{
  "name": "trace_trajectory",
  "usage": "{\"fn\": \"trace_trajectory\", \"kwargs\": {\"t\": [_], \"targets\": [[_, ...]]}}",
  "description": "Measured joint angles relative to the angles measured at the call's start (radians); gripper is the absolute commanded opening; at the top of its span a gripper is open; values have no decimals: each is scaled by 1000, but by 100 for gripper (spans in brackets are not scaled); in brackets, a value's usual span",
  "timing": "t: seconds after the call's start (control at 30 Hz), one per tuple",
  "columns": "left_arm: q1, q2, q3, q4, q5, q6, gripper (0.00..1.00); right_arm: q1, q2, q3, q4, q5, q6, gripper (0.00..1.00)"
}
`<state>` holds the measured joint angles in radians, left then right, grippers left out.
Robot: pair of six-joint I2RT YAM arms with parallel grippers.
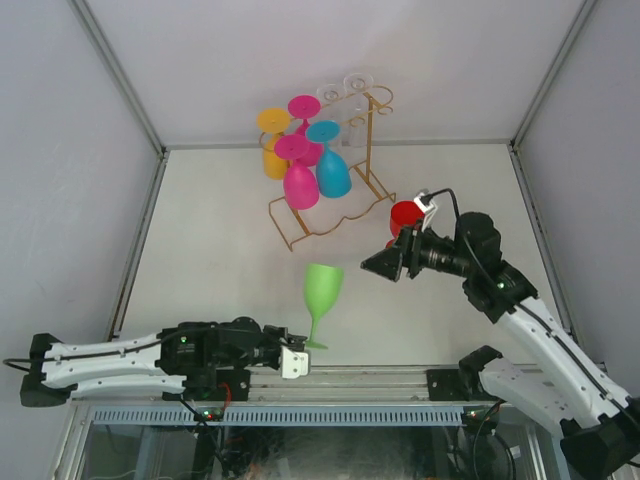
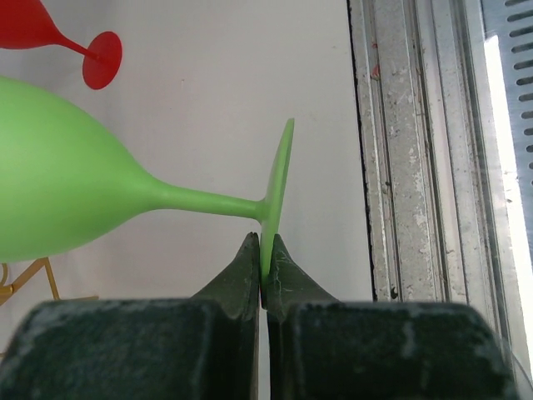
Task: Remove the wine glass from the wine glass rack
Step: Place the wine glass at the center of the board.
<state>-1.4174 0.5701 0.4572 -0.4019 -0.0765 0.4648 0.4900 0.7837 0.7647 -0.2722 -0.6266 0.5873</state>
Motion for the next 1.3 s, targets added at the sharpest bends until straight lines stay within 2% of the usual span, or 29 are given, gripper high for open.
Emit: {"fn": "trace_trajectory", "kwargs": {"t": [0.4, 0.73, 0.83, 1.1, 1.3], "targets": [[-1, -56, -33, 32, 1, 36, 0, -15, 340, 240, -26, -59, 0, 65], [-1, -61, -33, 34, 34, 35, 0, 32, 449, 265, 6, -217, 60, 64], [0, -66, -33, 34, 49, 34, 0, 55, 489, 309, -17, -220, 55, 64], [6, -142, -33, 38, 101, 32, 0, 129, 544, 376, -38, -288, 45, 59], [9, -138, -33, 39, 120, 31, 0, 168, 555, 415, -97, -309, 6, 52]]}}
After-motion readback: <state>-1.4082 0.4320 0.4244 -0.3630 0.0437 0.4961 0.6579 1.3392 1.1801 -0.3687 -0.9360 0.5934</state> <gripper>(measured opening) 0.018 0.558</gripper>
